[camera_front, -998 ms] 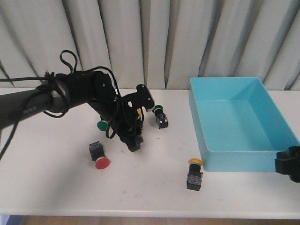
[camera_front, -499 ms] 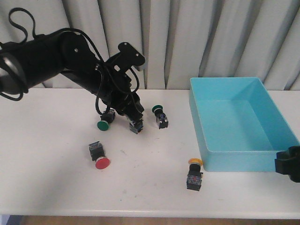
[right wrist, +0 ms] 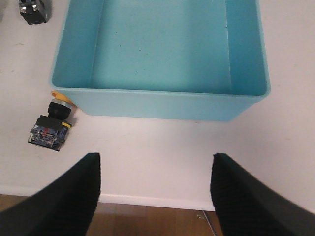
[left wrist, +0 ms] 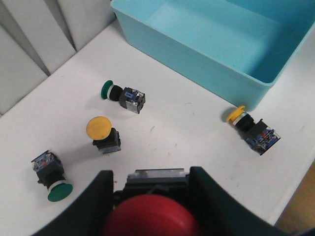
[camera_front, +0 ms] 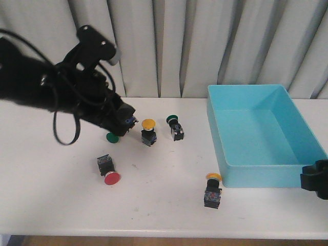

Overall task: Pick red and yellow buttons and place in box
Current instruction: 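Carry the red button with the left gripper toward the right arm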

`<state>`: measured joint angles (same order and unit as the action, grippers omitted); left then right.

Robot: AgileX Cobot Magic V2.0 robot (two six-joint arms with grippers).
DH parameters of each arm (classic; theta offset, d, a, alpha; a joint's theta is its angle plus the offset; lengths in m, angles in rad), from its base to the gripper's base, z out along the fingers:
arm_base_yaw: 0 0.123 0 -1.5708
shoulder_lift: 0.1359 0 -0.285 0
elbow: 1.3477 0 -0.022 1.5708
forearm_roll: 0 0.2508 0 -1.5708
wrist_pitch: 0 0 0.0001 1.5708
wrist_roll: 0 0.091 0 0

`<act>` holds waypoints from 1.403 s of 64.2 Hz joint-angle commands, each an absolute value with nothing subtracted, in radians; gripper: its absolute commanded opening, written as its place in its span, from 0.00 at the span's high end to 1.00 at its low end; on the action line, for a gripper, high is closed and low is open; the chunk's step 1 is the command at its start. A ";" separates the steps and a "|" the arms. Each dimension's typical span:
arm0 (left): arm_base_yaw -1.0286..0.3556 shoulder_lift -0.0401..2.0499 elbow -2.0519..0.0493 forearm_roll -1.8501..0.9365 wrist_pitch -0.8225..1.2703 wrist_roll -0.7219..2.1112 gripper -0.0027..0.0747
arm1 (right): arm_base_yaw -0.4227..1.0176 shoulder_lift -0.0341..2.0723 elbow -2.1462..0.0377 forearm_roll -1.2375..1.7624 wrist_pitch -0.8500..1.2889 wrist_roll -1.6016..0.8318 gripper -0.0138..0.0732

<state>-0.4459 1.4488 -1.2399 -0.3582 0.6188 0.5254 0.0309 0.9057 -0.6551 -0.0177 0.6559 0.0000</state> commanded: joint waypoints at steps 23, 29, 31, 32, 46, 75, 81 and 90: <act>-0.459 1.196 -0.802 -0.770 0.255 0.513 0.71 | 0.025 0.900 -0.685 -0.025 0.609 0.000 0.32; -0.459 1.207 -0.820 -0.773 0.349 0.549 0.71 | 0.025 0.900 -0.685 -0.025 0.609 0.000 0.32; -0.459 1.209 -0.826 -0.779 0.378 0.558 0.71 | 0.025 0.900 -0.685 -0.025 0.609 0.000 0.32; -0.459 1.209 -0.830 -0.782 0.394 0.562 0.71 | 0.025 0.900 -0.685 -0.025 0.610 0.000 0.32; -0.459 1.216 -0.844 -1.028 0.474 0.735 0.71 | 0.025 0.900 -0.685 -0.025 0.612 0.000 0.32; -0.459 1.399 -0.844 -1.692 0.719 1.218 0.71 | 0.025 0.900 -0.685 0.025 0.613 0.000 0.32; -0.459 1.402 -0.844 -1.707 0.733 1.238 0.71 | 0.025 0.900 -0.684 0.025 0.645 0.000 0.32; -0.459 1.402 -0.844 -1.707 0.733 1.239 0.71 | 0.025 0.900 -0.684 0.008 0.650 0.000 0.32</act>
<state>-0.4543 1.4293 -0.8109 -1.6443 0.6874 1.2307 0.0309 0.9057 -0.6551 0.0199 0.6890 0.0069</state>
